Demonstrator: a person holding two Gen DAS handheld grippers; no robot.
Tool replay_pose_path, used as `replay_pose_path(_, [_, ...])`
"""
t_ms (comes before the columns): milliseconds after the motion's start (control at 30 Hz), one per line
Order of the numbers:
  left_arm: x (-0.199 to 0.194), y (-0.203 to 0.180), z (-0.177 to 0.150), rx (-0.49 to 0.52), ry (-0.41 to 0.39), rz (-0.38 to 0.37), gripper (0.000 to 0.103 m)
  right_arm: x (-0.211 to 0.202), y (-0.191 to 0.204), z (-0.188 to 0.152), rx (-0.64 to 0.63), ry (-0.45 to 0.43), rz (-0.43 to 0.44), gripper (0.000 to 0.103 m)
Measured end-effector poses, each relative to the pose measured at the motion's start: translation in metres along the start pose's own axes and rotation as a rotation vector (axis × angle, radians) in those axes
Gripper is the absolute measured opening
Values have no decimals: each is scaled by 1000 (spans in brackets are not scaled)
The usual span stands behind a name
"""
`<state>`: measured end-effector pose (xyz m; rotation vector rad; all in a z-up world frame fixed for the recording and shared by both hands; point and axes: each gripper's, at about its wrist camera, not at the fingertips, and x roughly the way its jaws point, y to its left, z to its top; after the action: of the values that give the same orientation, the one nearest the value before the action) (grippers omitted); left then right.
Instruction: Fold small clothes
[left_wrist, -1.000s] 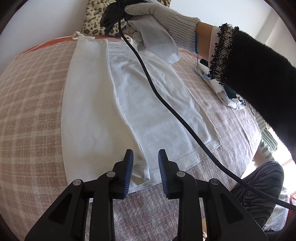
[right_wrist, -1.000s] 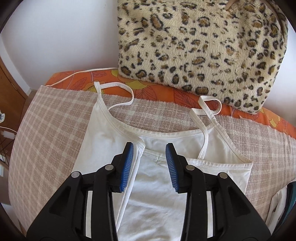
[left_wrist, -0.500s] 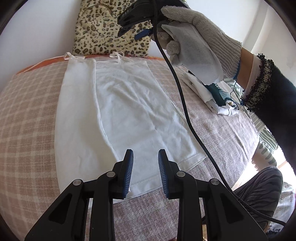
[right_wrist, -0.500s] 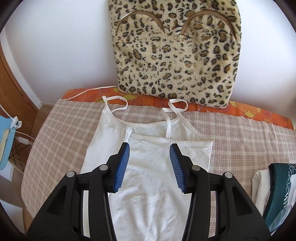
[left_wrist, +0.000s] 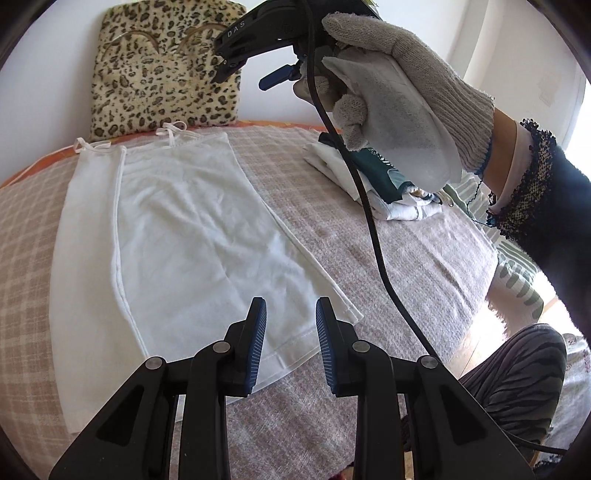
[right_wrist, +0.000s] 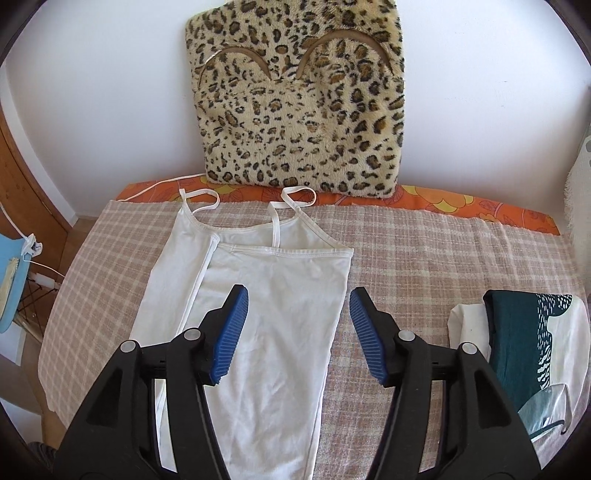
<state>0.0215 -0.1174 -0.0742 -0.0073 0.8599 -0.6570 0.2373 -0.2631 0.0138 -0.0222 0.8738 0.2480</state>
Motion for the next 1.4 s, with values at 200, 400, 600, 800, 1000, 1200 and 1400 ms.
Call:
replay_pose_path(200, [24, -31, 2, 79, 49, -46, 26, -5, -33, -9, 41, -4, 9, 64])
replay_pose_path(400, [44, -54, 0, 152, 80, -55, 38, 0, -62, -16, 88, -8, 55, 65])
replay_pose_path(600, [69, -65, -9, 199, 152, -39, 38, 13, -85, -21, 115, 12, 96, 65])
replay_pose_path(800, [77, -65, -11, 214, 152, -5, 38, 23, -102, -25, 113, 33, 124, 65])
replay_pose_path(1000, [81, -57, -8, 180, 143, -3, 38, 36, -110, -24, 126, 66, 146, 65])
replay_pose_path(1200, [81, -44, -6, 112, 124, -4, 15, 54, -106, -17, 142, 88, 170, 65])
replay_pose_path(1400, [81, -38, -5, 79, 128, -39, 5, 77, -94, -9, 121, 111, 156, 65])
